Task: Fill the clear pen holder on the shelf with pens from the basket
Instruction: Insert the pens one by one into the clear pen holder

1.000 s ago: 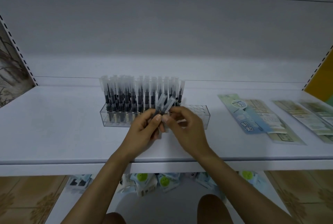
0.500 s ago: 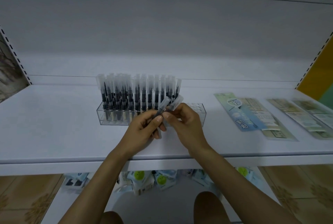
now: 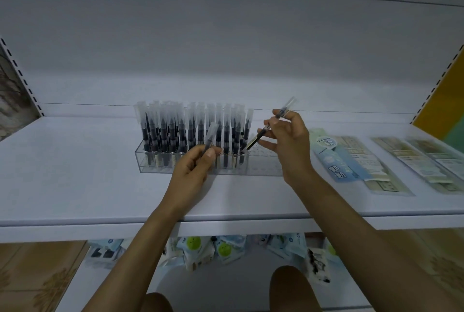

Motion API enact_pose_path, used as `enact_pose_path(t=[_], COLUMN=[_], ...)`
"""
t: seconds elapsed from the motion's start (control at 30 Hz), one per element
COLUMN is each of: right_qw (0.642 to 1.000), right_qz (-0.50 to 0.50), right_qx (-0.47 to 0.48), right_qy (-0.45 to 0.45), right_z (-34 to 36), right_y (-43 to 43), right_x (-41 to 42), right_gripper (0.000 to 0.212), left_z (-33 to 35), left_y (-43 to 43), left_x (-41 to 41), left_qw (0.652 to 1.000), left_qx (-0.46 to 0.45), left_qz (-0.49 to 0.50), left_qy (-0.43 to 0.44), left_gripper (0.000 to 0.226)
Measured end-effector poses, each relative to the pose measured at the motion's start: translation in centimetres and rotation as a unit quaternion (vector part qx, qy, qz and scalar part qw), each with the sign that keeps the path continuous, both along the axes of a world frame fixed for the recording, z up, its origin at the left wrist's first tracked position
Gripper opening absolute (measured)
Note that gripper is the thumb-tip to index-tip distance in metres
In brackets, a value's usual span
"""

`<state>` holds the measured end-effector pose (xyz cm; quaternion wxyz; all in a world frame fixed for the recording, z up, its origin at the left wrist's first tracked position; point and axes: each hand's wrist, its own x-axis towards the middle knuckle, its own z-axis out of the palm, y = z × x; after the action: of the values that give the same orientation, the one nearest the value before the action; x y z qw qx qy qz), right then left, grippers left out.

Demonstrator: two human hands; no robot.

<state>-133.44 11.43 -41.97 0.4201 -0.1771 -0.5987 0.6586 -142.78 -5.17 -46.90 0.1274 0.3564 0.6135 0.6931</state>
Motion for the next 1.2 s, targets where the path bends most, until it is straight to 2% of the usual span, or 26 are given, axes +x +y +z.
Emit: enact_pose_path(t=[0.1, 0.33, 0.63, 0.9, 1.2], right_qw=[0.999, 0.965, 0.919, 0.919, 0.94], right_qz=[-0.004, -0.055, -0.09, -0.088, -0.082], right_qx=[0.039, 0.246, 0.359, 0.363, 0.318], right_qy=[-0.016, -0.072, -0.139, -0.124, -0.096], right_z=[-0.5, -2.1, -3.0, -3.7, -4.3], right_y=[-0.4, -0.7, -0.5, -0.4, -0.6], right_x=[-0.7, -1.6, -2.3, -2.1, -1.9], right_gripper=[0.015, 0.015, 0.022, 0.02, 0.019], left_z=[0.1, -0.1, 0.0, 0.0, 0.0], left_y=[-0.2, -0.1, -0.1, -0.2, -0.1], left_x=[-0.1, -0.1, 0.0, 0.0, 0.0], left_qw=[1.0, 1.0, 1.0, 0.999, 0.999], left_qx=[0.007, -0.018, -0.016, -0.023, -0.027], left_qz=[0.006, 0.006, 0.011, 0.011, 0.014], left_qy=[-0.009, 0.011, 0.017, 0.035, 0.041], left_gripper=[0.034, 0.029, 0.028, 0.028, 0.03])
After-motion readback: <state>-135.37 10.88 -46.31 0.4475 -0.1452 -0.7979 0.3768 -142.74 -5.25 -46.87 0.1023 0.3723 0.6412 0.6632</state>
